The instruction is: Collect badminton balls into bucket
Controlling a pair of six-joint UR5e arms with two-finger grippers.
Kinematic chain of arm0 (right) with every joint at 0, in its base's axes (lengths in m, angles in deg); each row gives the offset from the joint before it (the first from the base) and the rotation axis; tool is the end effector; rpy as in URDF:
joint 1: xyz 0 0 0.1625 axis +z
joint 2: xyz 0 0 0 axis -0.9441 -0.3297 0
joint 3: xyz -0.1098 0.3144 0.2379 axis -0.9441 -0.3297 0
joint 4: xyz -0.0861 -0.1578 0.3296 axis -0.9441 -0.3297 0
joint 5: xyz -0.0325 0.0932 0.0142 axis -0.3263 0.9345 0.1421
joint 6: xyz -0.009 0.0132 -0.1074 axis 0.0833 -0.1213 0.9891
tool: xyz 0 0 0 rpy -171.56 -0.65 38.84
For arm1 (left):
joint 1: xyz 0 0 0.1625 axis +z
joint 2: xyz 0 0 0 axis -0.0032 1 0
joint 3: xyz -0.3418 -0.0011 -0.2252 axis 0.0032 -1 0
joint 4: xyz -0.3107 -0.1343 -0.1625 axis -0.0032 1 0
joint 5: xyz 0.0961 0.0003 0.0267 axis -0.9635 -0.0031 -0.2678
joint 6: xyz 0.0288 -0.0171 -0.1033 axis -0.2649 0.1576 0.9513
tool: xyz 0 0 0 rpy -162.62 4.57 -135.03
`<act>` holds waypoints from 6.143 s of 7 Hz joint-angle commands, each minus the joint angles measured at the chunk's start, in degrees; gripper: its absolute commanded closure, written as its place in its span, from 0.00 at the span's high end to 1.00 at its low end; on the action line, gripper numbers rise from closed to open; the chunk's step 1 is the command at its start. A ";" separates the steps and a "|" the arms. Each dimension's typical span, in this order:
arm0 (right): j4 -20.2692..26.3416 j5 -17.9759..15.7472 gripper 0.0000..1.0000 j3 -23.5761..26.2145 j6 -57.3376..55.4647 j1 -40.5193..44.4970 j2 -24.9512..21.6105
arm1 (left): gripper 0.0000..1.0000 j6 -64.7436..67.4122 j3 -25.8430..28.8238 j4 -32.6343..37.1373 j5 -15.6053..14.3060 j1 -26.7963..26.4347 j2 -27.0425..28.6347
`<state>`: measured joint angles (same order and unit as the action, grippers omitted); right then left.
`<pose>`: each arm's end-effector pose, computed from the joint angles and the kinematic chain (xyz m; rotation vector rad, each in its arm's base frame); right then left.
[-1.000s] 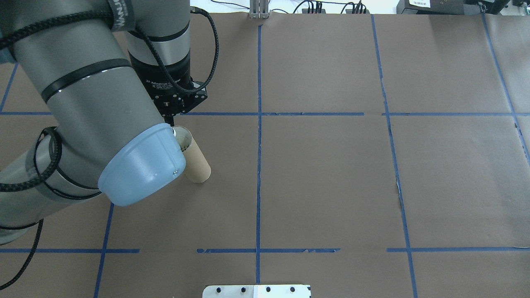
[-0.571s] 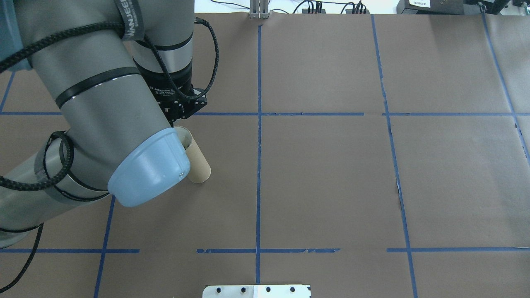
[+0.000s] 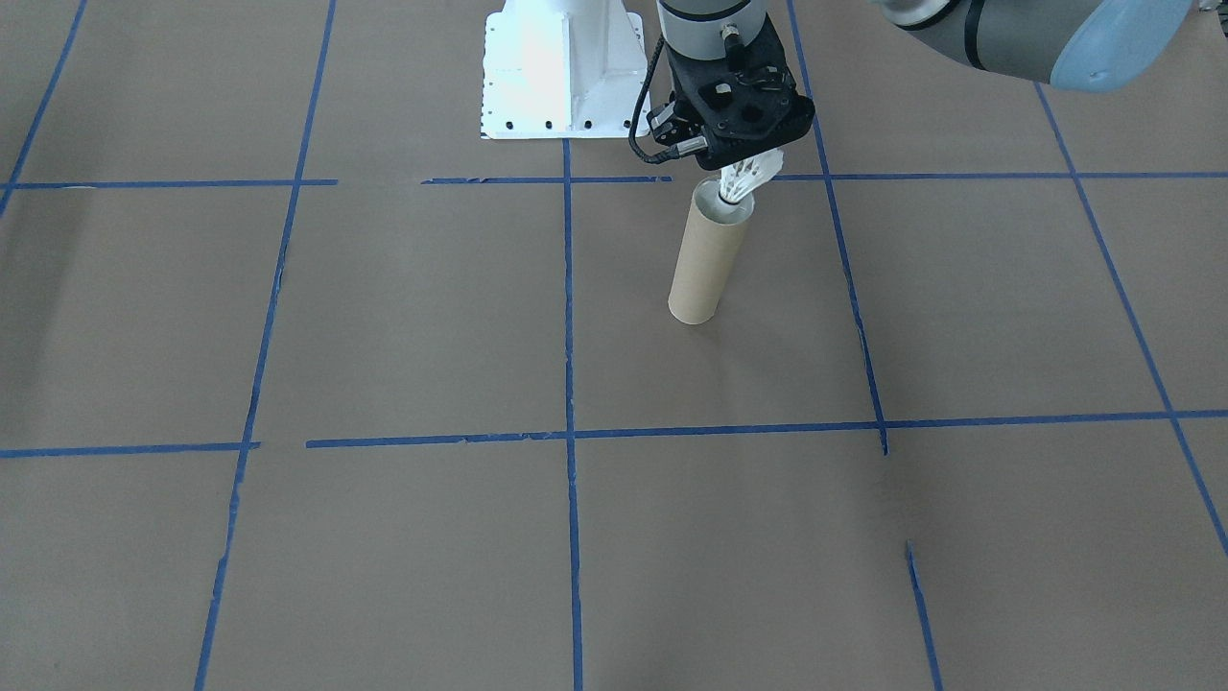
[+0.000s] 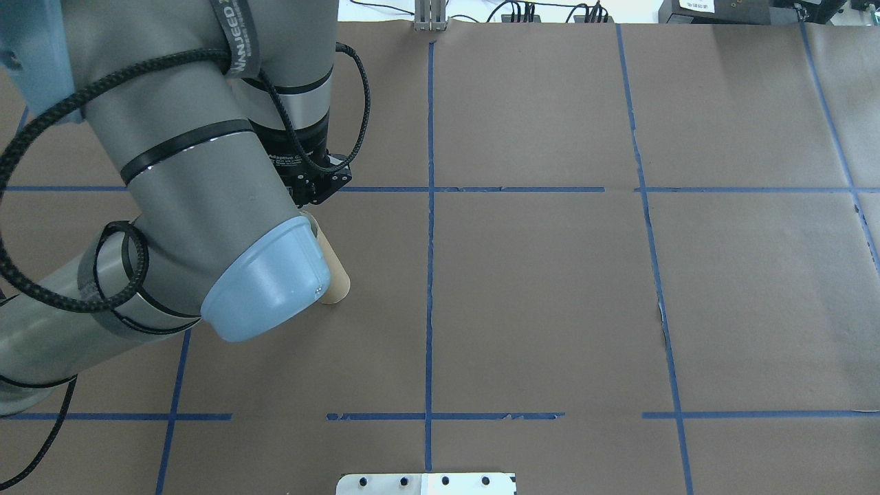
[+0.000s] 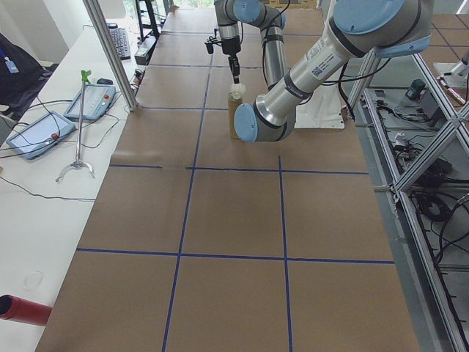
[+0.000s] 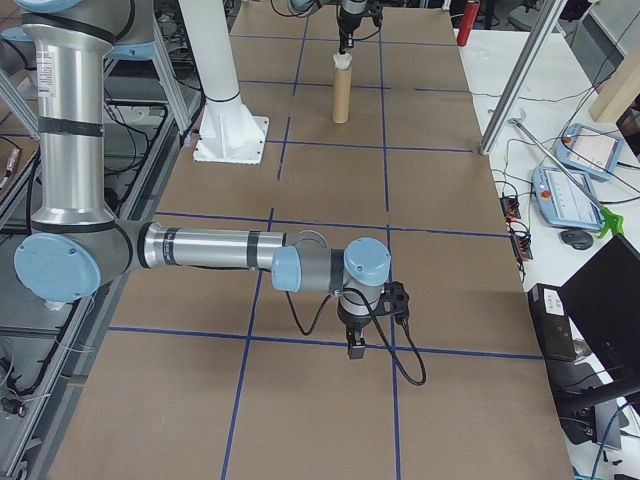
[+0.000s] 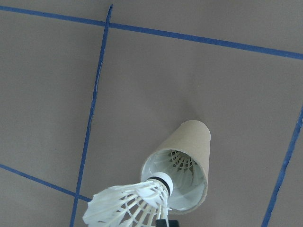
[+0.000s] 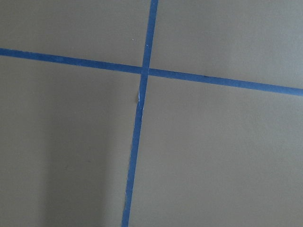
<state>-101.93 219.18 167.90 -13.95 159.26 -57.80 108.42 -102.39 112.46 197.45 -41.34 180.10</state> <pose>0.0504 -0.4283 0.6526 0.0255 -0.7224 -0.1172 0.3658 -0.4323 0.1066 -0.1976 0.5322 -0.1746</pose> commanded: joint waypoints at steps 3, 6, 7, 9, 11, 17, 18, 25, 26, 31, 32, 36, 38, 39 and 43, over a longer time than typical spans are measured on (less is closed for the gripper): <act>0.00 0.00 1.00 0.00 0.00 0.00 0.00 | 1.00 -0.73 -1.41 7.30 0.15 -1.20 -2.13; 0.00 0.00 1.00 0.00 0.00 0.00 0.00 | 1.00 -10.43 -4.67 25.67 0.93 -10.49 -14.60; 0.00 0.00 1.00 0.00 0.09 0.00 0.00 | 1.00 -17.19 -4.50 28.57 1.89 -13.66 -17.59; 0.00 0.00 1.00 0.00 0.00 0.00 0.00 | 1.00 -32.64 -3.01 34.47 8.91 -23.57 -25.84; 0.00 0.00 1.00 0.00 0.00 0.00 0.00 | 1.00 -50.57 3.99 36.15 10.07 -32.72 -29.38; 0.00 0.00 1.00 0.00 0.00 0.00 0.00 | 1.00 -67.27 18.27 55.75 13.51 -46.64 -45.99; 0.00 0.00 1.00 0.00 0.00 0.00 0.00 | 1.00 -67.36 18.18 56.20 13.94 -47.69 -47.57; 0.00 0.00 1.00 0.00 0.00 0.00 0.00 | 1.00 -66.57 19.32 63.50 21.16 -48.40 -56.81; 0.00 0.00 1.00 0.00 0.00 0.00 0.00 | 1.00 -66.57 18.89 61.93 20.89 -48.49 -56.82; 0.00 0.00 1.00 0.00 0.00 0.00 0.00 | 1.00 -66.57 15.81 54.79 20.80 -48.76 -56.29; 0.00 0.00 1.00 0.00 0.00 0.00 0.00 | 1.00 -66.65 15.89 54.79 20.89 -48.76 -56.29; 0.00 0.00 1.00 0.00 0.00 0.00 0.00 | 1.00 -66.57 13.70 54.79 20.89 -48.84 -56.20; 0.00 0.00 1.00 0.00 0.00 0.00 0.00 | 1.00 -66.57 13.70 54.79 20.89 -48.93 -56.29; 0.00 0.00 1.00 0.00 0.00 0.00 0.00 | 1.00 -66.57 13.70 54.79 20.89 -48.84 -56.29; 0.00 0.00 1.00 0.00 0.00 0.00 0.00 | 1.00 -66.57 13.70 54.79 20.80 -49.20 -56.20</act>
<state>-101.93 219.18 167.90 -13.95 159.26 -57.80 41.86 -88.69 167.25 218.27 -90.45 123.89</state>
